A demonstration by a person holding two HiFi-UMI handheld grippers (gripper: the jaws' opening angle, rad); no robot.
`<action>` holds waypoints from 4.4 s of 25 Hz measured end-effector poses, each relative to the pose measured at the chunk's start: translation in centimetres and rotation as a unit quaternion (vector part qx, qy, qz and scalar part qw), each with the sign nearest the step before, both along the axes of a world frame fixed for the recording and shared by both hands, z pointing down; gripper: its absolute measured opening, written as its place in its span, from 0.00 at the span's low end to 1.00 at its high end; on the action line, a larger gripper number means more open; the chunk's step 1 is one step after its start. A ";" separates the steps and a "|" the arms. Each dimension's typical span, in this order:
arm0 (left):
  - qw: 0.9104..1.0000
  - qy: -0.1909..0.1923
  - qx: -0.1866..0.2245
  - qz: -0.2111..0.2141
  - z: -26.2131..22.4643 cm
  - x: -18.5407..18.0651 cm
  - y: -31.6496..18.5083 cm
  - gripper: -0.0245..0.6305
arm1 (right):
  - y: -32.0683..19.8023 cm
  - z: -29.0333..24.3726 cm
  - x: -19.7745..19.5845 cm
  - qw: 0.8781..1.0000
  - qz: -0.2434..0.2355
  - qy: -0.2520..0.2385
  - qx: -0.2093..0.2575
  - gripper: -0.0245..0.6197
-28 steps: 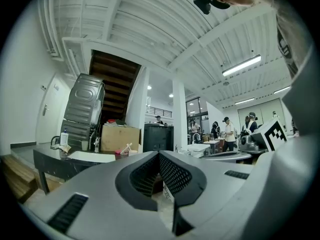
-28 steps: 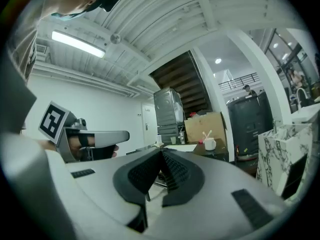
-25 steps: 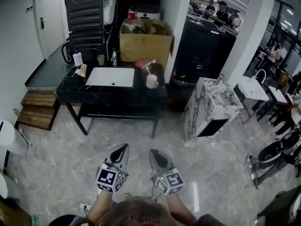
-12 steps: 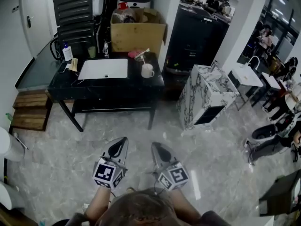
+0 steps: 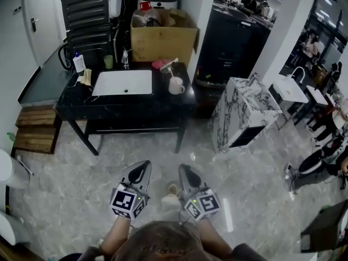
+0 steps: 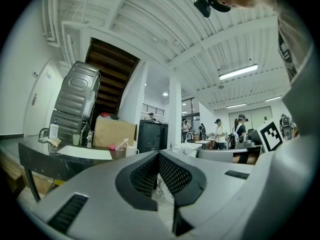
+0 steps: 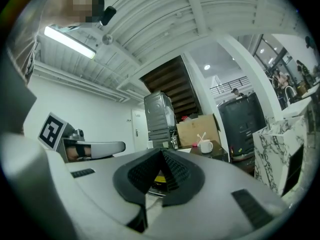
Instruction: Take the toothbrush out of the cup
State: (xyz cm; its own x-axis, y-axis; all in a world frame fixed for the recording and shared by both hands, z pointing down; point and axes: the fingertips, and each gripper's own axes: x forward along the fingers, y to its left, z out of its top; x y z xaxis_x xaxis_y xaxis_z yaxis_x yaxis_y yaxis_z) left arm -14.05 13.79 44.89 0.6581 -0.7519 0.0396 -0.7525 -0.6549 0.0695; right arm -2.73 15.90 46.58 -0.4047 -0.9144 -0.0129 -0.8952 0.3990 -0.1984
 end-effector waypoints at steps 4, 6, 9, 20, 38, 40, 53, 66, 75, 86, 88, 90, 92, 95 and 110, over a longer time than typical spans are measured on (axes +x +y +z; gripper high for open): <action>1.000 -0.002 -0.003 -0.004 -0.2 0.1 -2.1 0.04 | -2.6 0.1 0.0 1.000 -0.004 -0.001 -0.002 0.04; 1.000 -0.001 -0.002 -0.005 -0.1 0.3 -3.0 0.04 | -3.7 0.2 0.0 1.000 -0.007 -0.002 -0.002 0.04; 1.000 -0.002 -0.002 -0.004 0.0 0.5 -4.5 0.04 | -5.4 0.3 0.0 1.000 -0.010 -0.003 -0.003 0.04; 1.000 -0.005 -0.007 0.006 0.6 3.2 -10.3 0.04 | -11.1 1.4 2.8 1.000 0.001 0.005 -0.012 0.04; 1.000 -0.001 -0.003 -0.020 -1.7 8.9 -24.7 0.04 | -25.7 -1.1 9.3 1.000 -0.018 0.010 -0.006 0.04; 1.000 0.001 0.000 -0.024 -2.0 9.6 -26.5 0.04 | -27.5 -1.4 9.8 1.000 -0.028 0.012 -0.002 0.04; 0.998 0.000 -0.001 -0.059 -2.3 11.2 -33.5 0.04 | -34.7 -1.4 11.3 0.997 -0.072 0.020 0.002 0.04; 0.998 -0.009 0.001 -0.059 -1.8 11.0 -39.4 0.04 | -41.4 -1.4 11.0 0.997 -0.073 0.022 0.009 0.04; 0.999 -0.011 -0.001 -0.048 -1.4 11.0 -44.7 0.04 | -46.4 -0.9 10.9 0.998 -0.062 0.014 0.002 0.04; 0.999 -0.011 -0.013 -0.043 -0.3 11.0 -47.8 0.04 | -49.8 -0.2 10.6 0.998 -0.060 0.016 -0.006 0.04; 0.999 -0.010 -0.015 -0.042 -0.2 11.0 -48.1 0.04 | -50.3 0.0 10.3 0.998 -0.064 0.017 -0.013 0.25; 0.999 -0.011 -0.017 -0.042 0.0 11.0 -48.2 0.04 | -50.7 0.4 10.1 0.997 -0.067 0.018 -0.019 0.35; 0.999 -0.011 -0.019 -0.042 0.2 10.9 -48.3 0.04 | -51.1 0.8 9.8 0.997 -0.072 0.023 -0.021 0.35; 0.999 -0.014 -0.022 -0.043 0.3 10.7 -48.4 0.04 | -52.1 1.1 9.2 0.996 -0.084 0.026 -0.026 0.35; 0.998 -0.019 -0.034 -0.055 1.4 9.5 -48.5 0.04 | -60.4 4.5 6.2 0.973 -0.129 0.178 -0.070 0.35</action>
State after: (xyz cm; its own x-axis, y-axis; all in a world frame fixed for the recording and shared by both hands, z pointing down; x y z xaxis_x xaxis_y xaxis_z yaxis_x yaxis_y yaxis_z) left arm -4.53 -34.68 46.31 0.5689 -0.8142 0.1160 -0.8224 -0.5631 0.0809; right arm 3.52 -44.51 51.13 -0.5776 -0.7639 0.2878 -0.7904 0.6115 0.0369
